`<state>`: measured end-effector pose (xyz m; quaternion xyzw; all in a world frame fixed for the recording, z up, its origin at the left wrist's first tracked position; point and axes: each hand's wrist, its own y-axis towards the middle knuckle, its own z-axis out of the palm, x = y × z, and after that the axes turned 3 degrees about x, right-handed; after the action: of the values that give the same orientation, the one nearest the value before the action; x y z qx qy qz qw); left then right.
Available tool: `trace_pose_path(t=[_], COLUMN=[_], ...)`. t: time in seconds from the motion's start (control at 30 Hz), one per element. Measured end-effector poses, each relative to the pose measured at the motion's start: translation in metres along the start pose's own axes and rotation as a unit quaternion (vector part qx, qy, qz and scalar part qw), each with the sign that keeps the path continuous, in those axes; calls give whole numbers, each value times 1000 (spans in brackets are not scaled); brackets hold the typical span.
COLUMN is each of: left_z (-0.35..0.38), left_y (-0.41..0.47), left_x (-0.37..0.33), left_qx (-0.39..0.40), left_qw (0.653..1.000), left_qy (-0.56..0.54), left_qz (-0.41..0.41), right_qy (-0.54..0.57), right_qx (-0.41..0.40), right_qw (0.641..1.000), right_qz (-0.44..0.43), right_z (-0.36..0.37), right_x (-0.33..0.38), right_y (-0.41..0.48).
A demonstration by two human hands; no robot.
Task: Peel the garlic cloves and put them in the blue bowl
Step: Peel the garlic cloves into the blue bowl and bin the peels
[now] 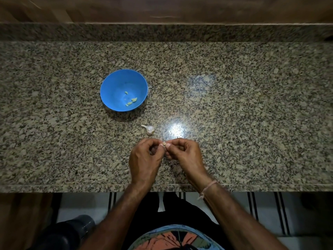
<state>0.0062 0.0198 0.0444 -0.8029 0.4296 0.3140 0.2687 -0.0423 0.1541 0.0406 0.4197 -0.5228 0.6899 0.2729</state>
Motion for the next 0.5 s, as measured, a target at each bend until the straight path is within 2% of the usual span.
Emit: trace_pose_path(t=[0.13, 0.27, 0.37, 0.5], left_z=[0, 3, 9, 14], left_y=[1, 4, 6, 7], left_x=[-4, -3, 0, 5], left_qx=[-5, 22, 45, 58], left_qw=[999, 991, 977, 976], left_qy=[6, -96, -145, -126], left_qz=[-35, -93, -146, -170], right_qy=[18, 117, 160, 176], right_qx=[8, 39, 28, 22], right_qw=[1000, 988, 978, 973], right_qz=[19, 94, 134, 147], right_z=[1, -2, -6, -10], right_x=[0, -1, -3, -4], right_y=[1, 5, 12, 20])
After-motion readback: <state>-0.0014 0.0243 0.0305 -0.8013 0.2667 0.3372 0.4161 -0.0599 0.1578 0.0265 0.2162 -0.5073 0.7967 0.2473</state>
